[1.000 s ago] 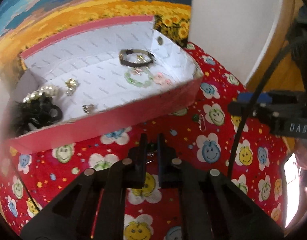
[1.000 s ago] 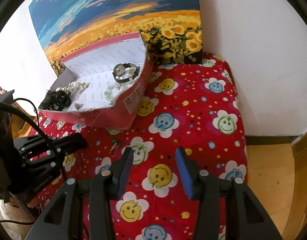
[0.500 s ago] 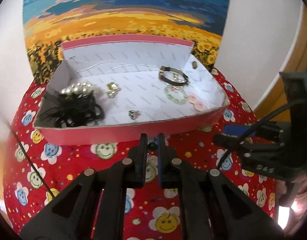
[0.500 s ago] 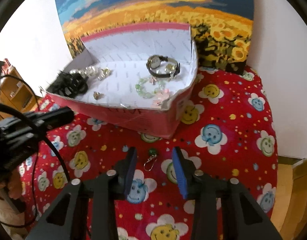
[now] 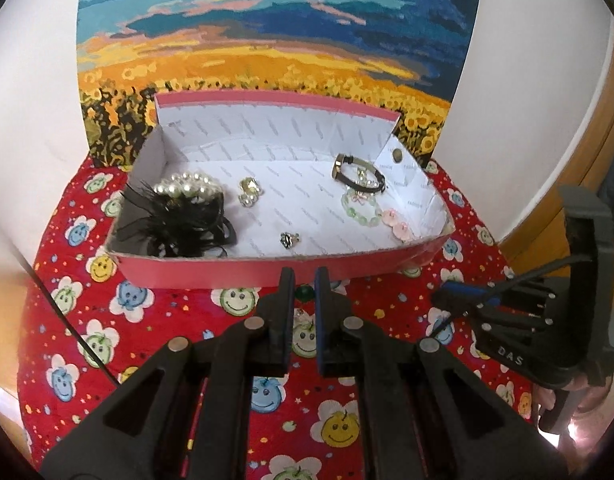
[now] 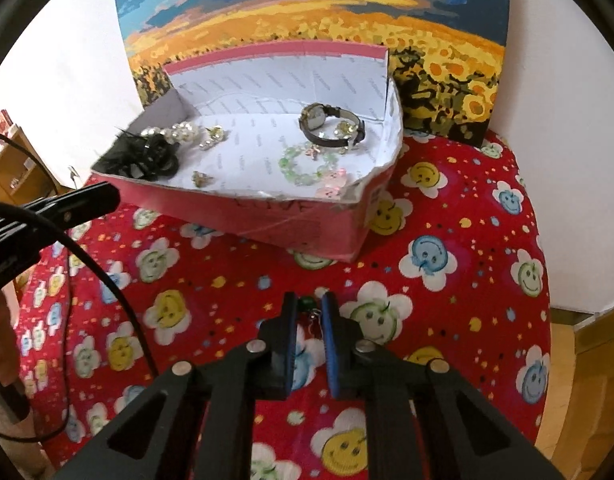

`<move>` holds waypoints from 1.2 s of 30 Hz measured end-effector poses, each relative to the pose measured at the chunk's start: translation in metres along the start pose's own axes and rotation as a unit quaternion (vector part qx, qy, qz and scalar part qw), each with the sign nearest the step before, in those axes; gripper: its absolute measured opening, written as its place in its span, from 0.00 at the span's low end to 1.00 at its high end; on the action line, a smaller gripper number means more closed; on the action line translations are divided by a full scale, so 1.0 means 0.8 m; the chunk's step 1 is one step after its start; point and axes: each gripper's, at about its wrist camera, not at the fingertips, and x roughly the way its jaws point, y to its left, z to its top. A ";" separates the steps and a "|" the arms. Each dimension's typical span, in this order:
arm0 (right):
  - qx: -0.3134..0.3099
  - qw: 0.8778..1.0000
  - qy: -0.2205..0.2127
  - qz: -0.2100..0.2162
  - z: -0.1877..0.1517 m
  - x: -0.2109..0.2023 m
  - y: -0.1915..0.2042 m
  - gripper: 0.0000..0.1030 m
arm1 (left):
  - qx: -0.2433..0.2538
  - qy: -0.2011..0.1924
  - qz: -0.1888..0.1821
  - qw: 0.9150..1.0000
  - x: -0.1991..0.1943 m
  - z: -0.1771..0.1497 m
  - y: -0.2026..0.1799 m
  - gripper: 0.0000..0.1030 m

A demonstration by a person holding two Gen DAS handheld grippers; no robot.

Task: Organize jewelry
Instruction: 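Grasp the green bead earring with the left gripper, then lower the green earring into the pink box and open the left gripper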

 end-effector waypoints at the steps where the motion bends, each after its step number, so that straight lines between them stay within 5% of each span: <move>1: 0.000 1.000 -0.003 0.001 0.000 -0.005 0.001 0.13 | 0.001 -0.003 0.000 1.000 -0.002 0.002 0.001 0.01; 17: 0.002 0.997 -0.078 0.006 0.060 -0.048 0.015 0.13 | 0.019 -0.017 0.024 0.999 0.025 0.050 0.016 0.01; 32: 0.023 0.999 -0.036 0.021 0.097 0.025 -0.007 0.14 | 0.009 0.041 0.020 0.999 0.087 0.049 0.032 0.03; 33: 0.028 0.999 -0.032 0.029 0.096 0.026 -0.007 0.15 | 0.007 0.041 0.020 0.999 0.086 0.049 0.033 0.04; 36: 0.036 0.998 -0.035 0.044 0.094 0.020 -0.007 0.17 | -0.001 0.041 0.023 0.999 0.081 0.050 0.032 0.32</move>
